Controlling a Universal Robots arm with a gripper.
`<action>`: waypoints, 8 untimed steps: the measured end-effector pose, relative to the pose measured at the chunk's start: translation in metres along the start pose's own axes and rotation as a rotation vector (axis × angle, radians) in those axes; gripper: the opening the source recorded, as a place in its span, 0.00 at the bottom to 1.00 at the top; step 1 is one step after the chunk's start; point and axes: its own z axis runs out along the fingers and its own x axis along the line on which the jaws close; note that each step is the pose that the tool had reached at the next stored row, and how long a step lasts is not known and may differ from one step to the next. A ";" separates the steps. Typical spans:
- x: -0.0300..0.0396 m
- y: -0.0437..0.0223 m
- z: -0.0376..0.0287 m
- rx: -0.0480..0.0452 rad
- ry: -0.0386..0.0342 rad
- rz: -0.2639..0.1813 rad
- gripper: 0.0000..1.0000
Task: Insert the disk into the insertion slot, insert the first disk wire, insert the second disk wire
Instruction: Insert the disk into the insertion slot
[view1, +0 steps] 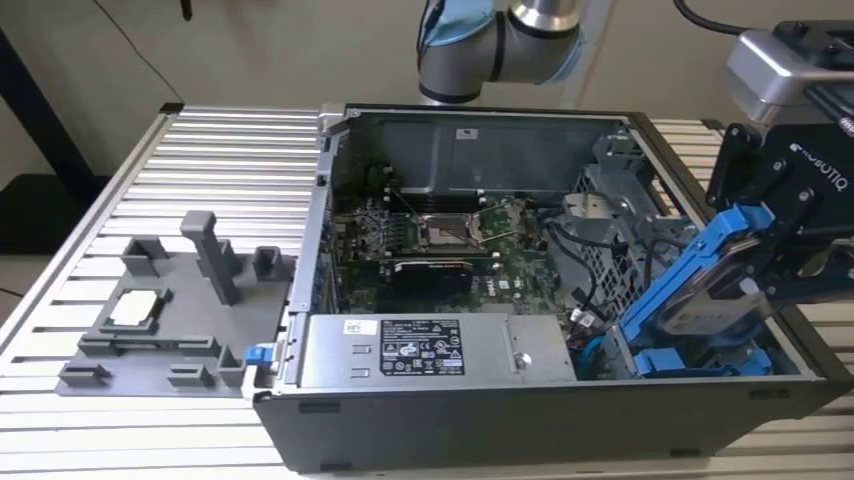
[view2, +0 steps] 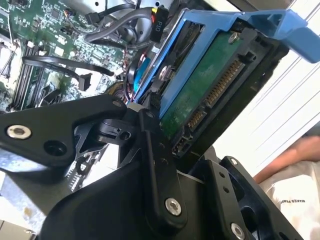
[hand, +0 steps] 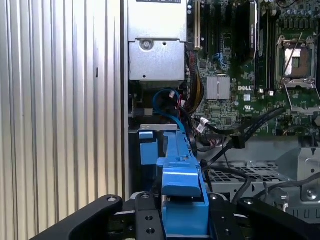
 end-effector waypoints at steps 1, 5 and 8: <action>0.0001 0.0000 0.0017 0.0000 0.0001 0.000 0.33; 0.0005 -0.0002 0.0090 0.0000 0.0004 0.000 0.33; 0.0009 -0.0003 0.0143 0.0000 0.0006 0.000 0.33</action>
